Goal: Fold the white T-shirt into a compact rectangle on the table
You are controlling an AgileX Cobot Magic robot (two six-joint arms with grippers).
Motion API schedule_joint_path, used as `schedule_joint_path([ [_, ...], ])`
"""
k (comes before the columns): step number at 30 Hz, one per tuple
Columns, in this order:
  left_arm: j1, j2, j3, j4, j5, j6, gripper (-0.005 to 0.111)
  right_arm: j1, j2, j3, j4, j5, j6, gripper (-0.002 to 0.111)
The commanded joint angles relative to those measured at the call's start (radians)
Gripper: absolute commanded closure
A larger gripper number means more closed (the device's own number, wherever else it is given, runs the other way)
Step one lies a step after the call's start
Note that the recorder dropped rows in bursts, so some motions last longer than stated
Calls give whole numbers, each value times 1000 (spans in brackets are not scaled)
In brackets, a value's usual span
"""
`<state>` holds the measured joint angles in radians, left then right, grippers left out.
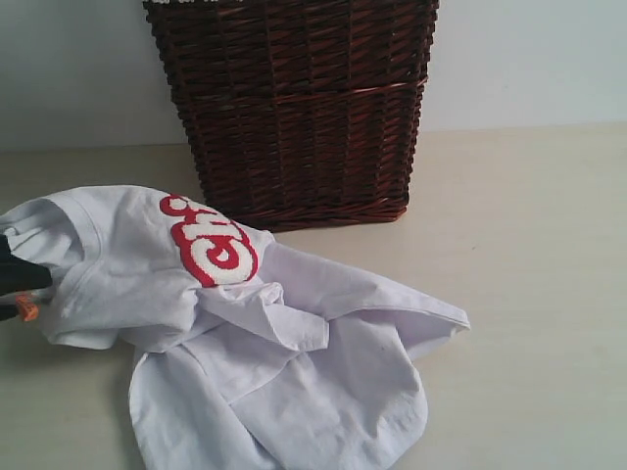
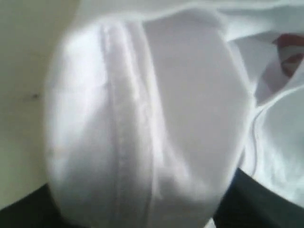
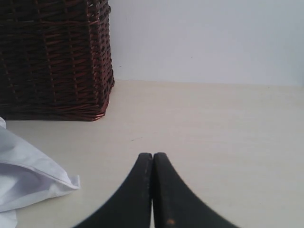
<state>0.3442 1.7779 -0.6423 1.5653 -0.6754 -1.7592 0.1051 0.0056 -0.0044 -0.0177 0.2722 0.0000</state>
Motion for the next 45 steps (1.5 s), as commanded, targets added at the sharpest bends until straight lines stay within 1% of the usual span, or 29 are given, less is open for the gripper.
schedule_joint_path([
  [1, -39, 32, -6, -135, -58, 132, 44, -2, -6, 4, -7, -5, 0, 108],
  [4, -64, 71, -20, -135, -25, 158, 44, -2, -6, 4, -7, -5, 0, 108],
  [7, -66, 115, -47, -140, -9, 189, 44, -2, -6, 4, -7, -5, 0, 108],
  [9, -64, 119, -71, -142, -11, 175, 50, -2, -6, 4, -7, -5, 0, 108],
  [10, -64, 116, -80, -142, -11, 152, 57, -2, -6, 4, -7, -5, 0, 108],
  [12, -64, 101, -93, -138, -26, 110, 77, -2, -6, 4, -7, -5, 0, 108],
  [14, -64, 76, -109, -129, -66, 100, 104, -2, -6, 4, -7, -5, 0, 108],
  [15, -64, 66, -118, -130, -88, 95, 106, -2, -6, 4, -7, -5, 0, 108],
  [18, -64, 28, -170, -109, -185, -61, 107, -2, -6, 4, -7, -5, 0, 108],
  [20, -64, 4, -228, -80, -279, -148, 107, -2, -6, 4, -7, -5, 0, 108],
  [23, -64, -34, -306, -46, -417, -237, 107, -2, -6, 4, -7, -5, 0, 108],
  [25, -64, -61, -343, -25, -469, -264, 107, -2, -6, 4, -7, -5, 0, 108],
  [29, -64, -124, -361, -12, -470, -290, 107, -2, -6, 4, -7, -5, 0, 108],
  [37, -64, -183, -361, -62, -489, -327, 107, -2, -6, 4, -41, -5, 0, 108],
  [40, -66, -192, -361, -122, -546, -341, 107, -2, -6, 4, -41, -5, 0, 108],
  [43, -76, -203, -361, -208, -546, -366, 107, -2, -6, 4, -56, -7, -11, 108],
  [45, -96, -217, -363, -257, -546, -366, 107, -2, -6, 4, -33, -7, 0, 108],
])
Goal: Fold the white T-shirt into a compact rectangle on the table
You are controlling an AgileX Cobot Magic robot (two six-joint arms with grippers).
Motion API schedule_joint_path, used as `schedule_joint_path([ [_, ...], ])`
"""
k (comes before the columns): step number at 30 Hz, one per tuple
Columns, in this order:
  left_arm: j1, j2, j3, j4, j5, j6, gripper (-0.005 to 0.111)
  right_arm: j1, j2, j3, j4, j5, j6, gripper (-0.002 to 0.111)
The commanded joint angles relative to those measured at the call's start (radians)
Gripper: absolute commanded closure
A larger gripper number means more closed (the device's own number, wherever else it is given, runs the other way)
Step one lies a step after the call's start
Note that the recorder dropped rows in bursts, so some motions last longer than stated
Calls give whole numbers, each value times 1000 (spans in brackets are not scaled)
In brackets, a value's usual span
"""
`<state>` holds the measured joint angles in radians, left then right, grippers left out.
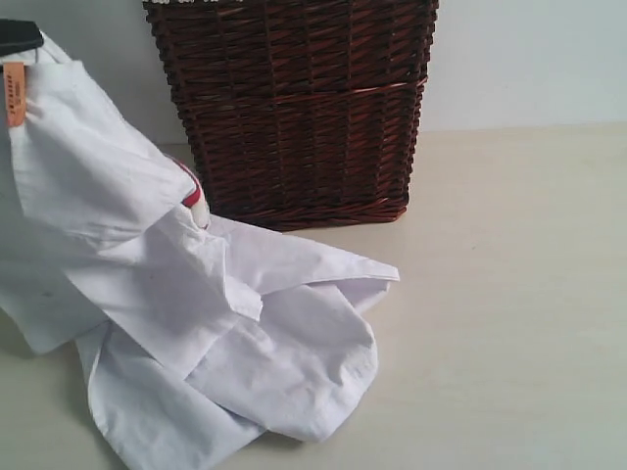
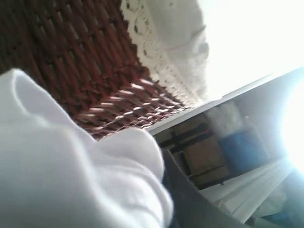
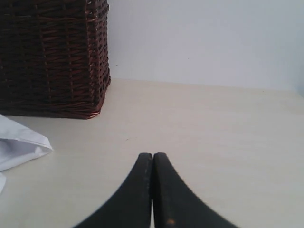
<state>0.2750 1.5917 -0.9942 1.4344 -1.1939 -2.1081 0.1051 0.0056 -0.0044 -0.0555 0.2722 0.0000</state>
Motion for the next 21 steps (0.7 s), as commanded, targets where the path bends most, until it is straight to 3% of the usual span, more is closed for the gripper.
schedule_joint_path([
  [1, -51, -48, -30, -137, -27, -17, 107, -2, -6, 4, -6, -41, 0, 108],
  [7, -192, -134, -195, -141, -27, -17, 107, -2, -6, 4, 6, -314, -8, 108],
  [11, -246, -180, -253, -147, -27, -17, 107, -2, -6, 4, 88, -470, 272, 108],
  [13, -256, -189, -253, -147, -27, -17, 107, -2, -6, 4, -28, -522, 391, 108],
  [16, -256, -189, -253, -115, -27, -17, 107, -2, -6, -25, -399, -734, 694, 98],
  [21, -256, -189, -253, -100, -27, -17, 107, -2, 168, -237, -545, -608, 797, 85],
])
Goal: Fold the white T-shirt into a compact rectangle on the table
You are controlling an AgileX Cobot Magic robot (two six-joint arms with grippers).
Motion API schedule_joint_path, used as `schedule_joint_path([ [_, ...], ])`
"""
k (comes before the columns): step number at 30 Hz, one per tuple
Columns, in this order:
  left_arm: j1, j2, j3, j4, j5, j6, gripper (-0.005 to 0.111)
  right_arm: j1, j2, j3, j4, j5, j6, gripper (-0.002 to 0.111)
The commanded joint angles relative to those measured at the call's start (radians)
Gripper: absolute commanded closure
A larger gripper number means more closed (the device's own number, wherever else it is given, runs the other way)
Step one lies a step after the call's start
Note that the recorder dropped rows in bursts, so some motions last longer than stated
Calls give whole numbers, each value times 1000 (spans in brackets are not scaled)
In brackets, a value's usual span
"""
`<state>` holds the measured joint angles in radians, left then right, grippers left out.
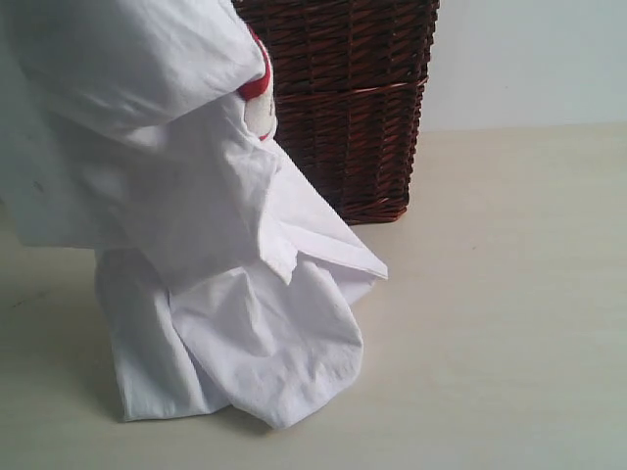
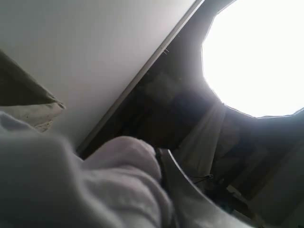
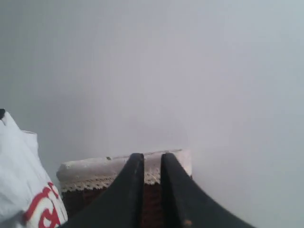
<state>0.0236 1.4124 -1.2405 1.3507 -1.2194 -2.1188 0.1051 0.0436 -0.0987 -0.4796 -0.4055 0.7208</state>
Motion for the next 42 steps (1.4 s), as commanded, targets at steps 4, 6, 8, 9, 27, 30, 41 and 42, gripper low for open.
schedule_joint_path([
  [4, -4, -10, -7, -14, -2, -6, 107, -2, 374, -293, -292, 82, 186, 71],
  [6, -4, -10, -7, -9, -2, -6, 107, -2, 533, -379, -406, -2, 253, 69],
  [8, -4, -10, -7, -2, -2, -6, 107, -2, 688, -473, -503, -66, 261, 69],
  [9, -4, -10, -7, 3, -2, -6, 107, -2, 761, -533, -563, -69, 278, 69],
  [27, -4, -10, -7, 28, -2, -6, 107, 112, 1482, -650, -1265, -183, 384, 66],
  [30, -4, -10, -7, 32, -2, -6, 107, 271, 1608, -637, -1265, 90, 329, 49],
  [41, -4, -8, -7, 38, -2, -6, 107, 329, 1814, -788, -940, 190, 24, 47],
  [42, -4, -8, -7, 42, -2, -6, 107, 329, 1822, -799, -940, 194, 12, 48],
])
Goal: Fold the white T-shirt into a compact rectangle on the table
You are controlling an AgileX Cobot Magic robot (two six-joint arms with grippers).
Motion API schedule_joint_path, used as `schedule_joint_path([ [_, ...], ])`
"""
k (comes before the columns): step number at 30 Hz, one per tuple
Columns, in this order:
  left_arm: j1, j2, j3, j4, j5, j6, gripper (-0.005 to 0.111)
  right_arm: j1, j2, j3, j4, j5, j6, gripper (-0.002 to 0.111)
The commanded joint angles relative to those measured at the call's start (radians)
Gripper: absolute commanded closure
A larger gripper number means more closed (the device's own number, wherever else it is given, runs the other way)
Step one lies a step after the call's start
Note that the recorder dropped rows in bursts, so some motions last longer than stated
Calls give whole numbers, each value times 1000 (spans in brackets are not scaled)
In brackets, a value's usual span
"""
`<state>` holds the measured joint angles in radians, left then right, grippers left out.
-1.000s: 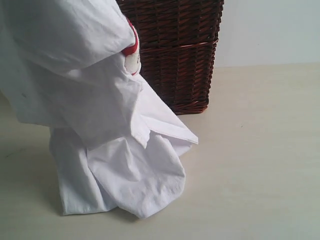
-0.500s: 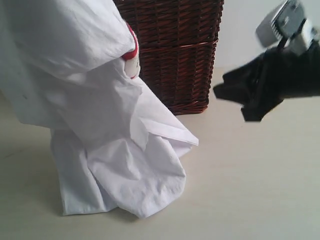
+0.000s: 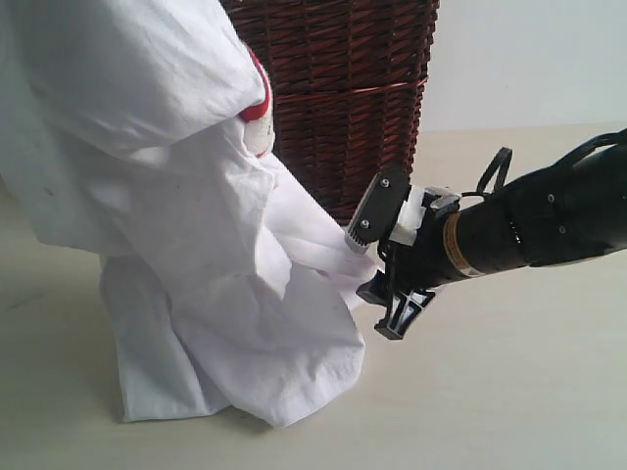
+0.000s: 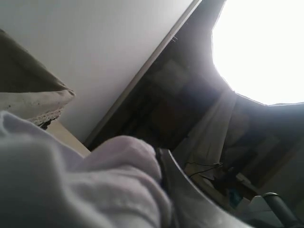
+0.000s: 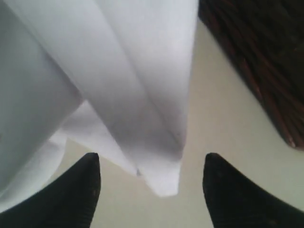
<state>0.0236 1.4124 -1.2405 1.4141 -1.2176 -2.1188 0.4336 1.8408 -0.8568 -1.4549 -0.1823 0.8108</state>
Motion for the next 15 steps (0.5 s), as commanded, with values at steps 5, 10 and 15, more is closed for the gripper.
schedule_joint_path([
  [5, -4, -8, -7, -12, -4, -6, 107, 1, 85, -67, 44, -5, -78, 50],
  [10, -4, -8, -7, -11, -4, -6, 107, 1, 145, -93, 84, -37, -137, 56],
  [15, -4, -8, -7, -5, -4, -6, 107, 1, 149, -129, 186, 19, -128, 94],
])
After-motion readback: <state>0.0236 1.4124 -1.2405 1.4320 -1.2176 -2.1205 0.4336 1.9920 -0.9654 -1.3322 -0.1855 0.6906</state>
